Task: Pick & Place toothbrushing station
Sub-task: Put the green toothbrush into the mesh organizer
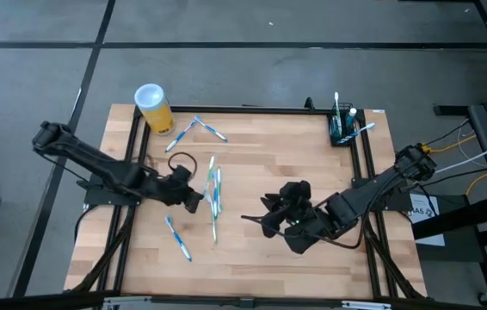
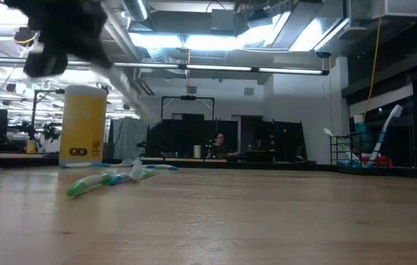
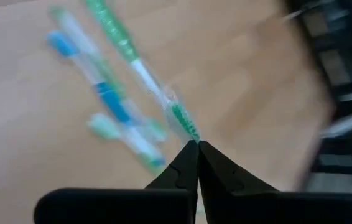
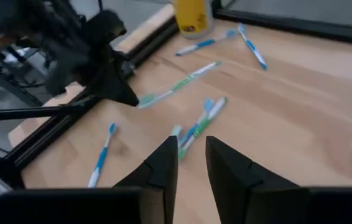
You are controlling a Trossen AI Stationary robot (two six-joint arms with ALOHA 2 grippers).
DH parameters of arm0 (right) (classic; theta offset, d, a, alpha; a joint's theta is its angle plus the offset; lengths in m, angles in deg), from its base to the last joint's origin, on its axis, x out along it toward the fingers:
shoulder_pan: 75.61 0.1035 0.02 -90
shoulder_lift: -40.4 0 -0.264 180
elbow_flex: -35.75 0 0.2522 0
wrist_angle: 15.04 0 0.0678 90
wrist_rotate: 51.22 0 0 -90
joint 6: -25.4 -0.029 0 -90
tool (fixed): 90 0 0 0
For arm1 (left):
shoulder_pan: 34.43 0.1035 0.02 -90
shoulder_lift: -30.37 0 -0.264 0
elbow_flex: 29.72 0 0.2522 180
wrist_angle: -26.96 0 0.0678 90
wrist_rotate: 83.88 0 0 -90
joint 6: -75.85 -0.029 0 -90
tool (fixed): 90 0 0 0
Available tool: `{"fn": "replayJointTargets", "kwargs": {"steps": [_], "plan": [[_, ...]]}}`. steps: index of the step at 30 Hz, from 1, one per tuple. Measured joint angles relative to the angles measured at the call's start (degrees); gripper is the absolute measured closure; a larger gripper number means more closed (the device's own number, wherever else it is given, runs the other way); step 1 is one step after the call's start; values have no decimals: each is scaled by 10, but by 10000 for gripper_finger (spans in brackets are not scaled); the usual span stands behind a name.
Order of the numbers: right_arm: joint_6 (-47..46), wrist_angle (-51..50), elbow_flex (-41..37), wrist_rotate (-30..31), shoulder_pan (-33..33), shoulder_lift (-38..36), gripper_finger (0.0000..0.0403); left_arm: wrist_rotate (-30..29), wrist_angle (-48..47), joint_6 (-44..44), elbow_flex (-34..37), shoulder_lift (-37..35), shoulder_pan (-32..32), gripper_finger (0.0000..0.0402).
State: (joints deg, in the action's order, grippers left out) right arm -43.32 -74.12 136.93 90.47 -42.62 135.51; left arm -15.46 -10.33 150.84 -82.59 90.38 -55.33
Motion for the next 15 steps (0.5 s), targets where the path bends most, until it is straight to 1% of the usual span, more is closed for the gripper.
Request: {"fn": "replayJointTargets", "kwargs": {"steps": [2, 4, 9, 12, 15], "plan": [[45, 29, 0, -1, -5, 0, 318, -3, 27, 1, -4, -25, -4, 399], [99, 62, 0, 0, -9, 0, 318, -3, 75, 1, -4, -48, -4, 399], [319, 155, 0, -1, -11, 0, 318, -2, 170, 22, -5, -89, 3, 399], [449, 188, 0, -1, -11, 0, 318, 7, 223, 30, -5, -102, 11, 399], [539, 200, 0, 0, -16, 0, 318, 9, 280, 33, -5, -107, 16, 399]]}}
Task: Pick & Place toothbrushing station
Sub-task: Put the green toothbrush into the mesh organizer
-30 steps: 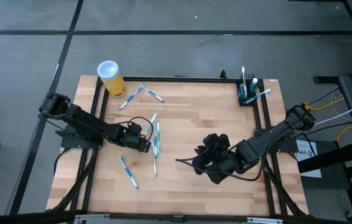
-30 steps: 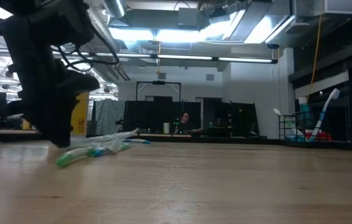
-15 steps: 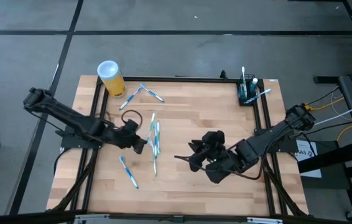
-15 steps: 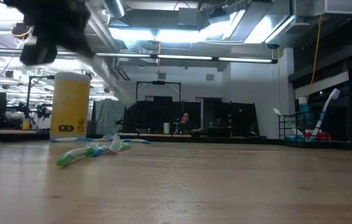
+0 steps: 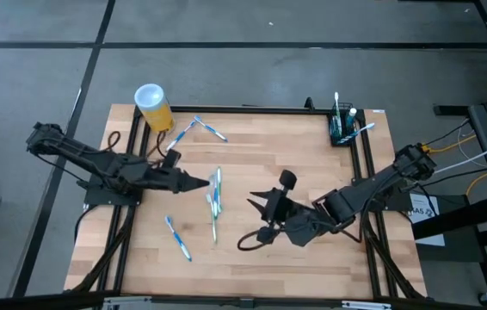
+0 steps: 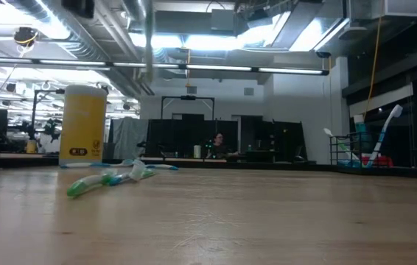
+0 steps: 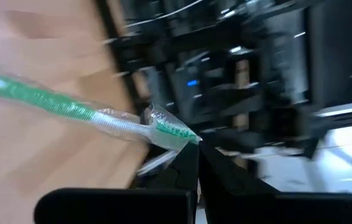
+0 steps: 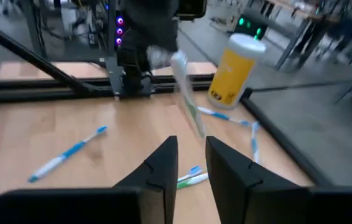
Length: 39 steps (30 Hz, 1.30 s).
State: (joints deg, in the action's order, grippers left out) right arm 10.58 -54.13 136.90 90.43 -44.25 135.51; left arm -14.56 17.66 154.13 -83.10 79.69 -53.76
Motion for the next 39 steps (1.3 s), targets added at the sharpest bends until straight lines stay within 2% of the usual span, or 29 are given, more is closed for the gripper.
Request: {"fn": "replayJointTargets", "kwargs": {"steps": [7, 12, 18, 27, 39], "plan": [[33, 85, 0, -3, -33, 0, 318, -17, 107, 5, 0, 18, 0, 399], [40, 139, 0, -54, -61, 0, 318, -19, 169, 11, 0, 49, 0, 399], [31, 142, 0, -99, -75, 0, 318, -22, 241, 10, 0, 84, 0, 399], [19, 144, 0, -113, -81, 0, 316, -24, 295, 5, 0, 107, 0, 399], [18, 158, 0, -138, -110, 3, 235, -24, 314, -11, -11, 114, 0, 399]]}}
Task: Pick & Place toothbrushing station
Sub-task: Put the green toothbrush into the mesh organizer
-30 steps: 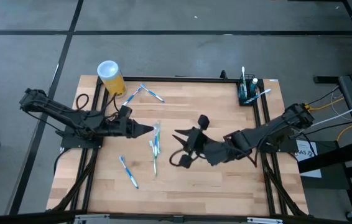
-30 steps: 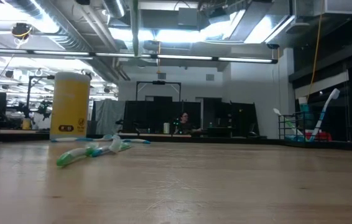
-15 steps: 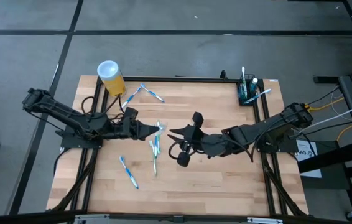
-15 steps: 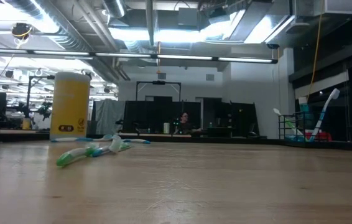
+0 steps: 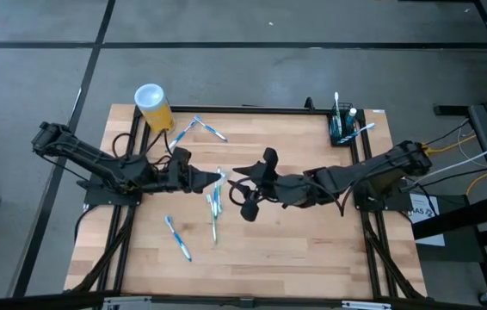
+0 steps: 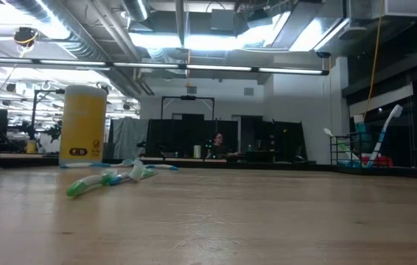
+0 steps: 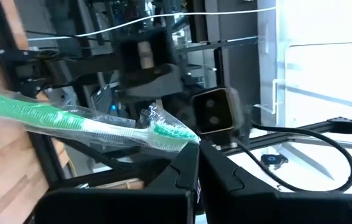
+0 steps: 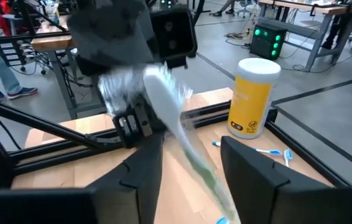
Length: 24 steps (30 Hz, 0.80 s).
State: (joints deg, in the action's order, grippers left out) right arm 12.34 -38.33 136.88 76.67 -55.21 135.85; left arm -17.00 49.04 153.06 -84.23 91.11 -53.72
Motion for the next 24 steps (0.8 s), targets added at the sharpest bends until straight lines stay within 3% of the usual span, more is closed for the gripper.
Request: {"fn": "replayJointTargets", "kwargs": {"steps": [18, 24], "plan": [[19, 65, 0, -39, -28, 21, 253, 1, 0, -8, -8, 2, 0, 399], [24, 66, 0, -27, -29, 21, 302, 1, 0, -6, -8, 2, 0, 399]]}}
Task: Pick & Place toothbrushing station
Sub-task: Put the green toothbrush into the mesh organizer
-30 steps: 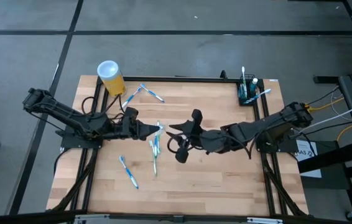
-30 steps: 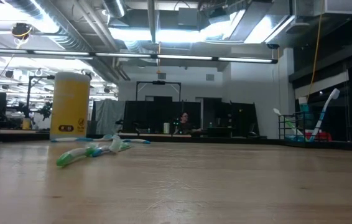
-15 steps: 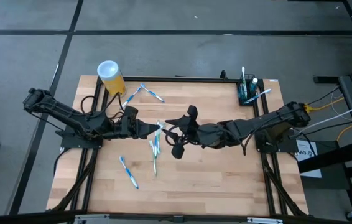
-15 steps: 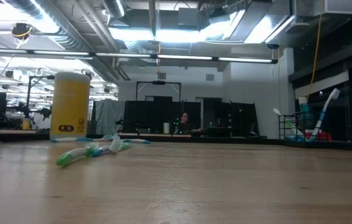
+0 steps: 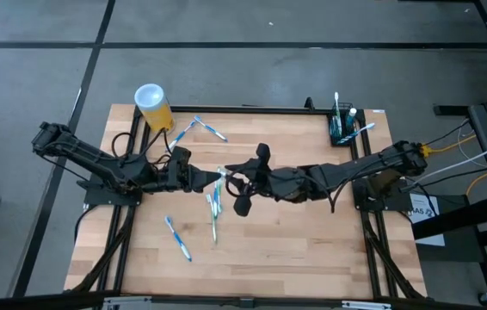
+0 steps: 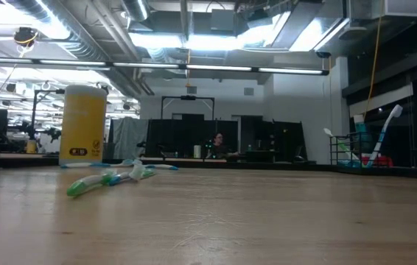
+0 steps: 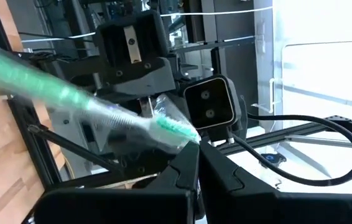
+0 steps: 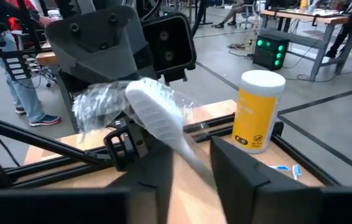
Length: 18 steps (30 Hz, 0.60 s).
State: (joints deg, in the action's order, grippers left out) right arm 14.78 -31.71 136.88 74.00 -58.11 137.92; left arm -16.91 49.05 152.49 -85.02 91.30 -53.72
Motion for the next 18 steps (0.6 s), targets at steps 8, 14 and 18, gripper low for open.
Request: {"fn": "replayJointTargets", "kwargs": {"steps": [8, 14, 18], "plan": [[1, 7, 0, 32, -2, 0, 382, -18, 24, -23, 0, 0, 12, 395], [17, 52, 0, 104, -14, 0, 389, -9, 57, -73, 0, -1, 6, 359], [22, 55, 0, 118, -38, 0, 389, 19, 64, -98, 0, -1, -5, 317]]}}
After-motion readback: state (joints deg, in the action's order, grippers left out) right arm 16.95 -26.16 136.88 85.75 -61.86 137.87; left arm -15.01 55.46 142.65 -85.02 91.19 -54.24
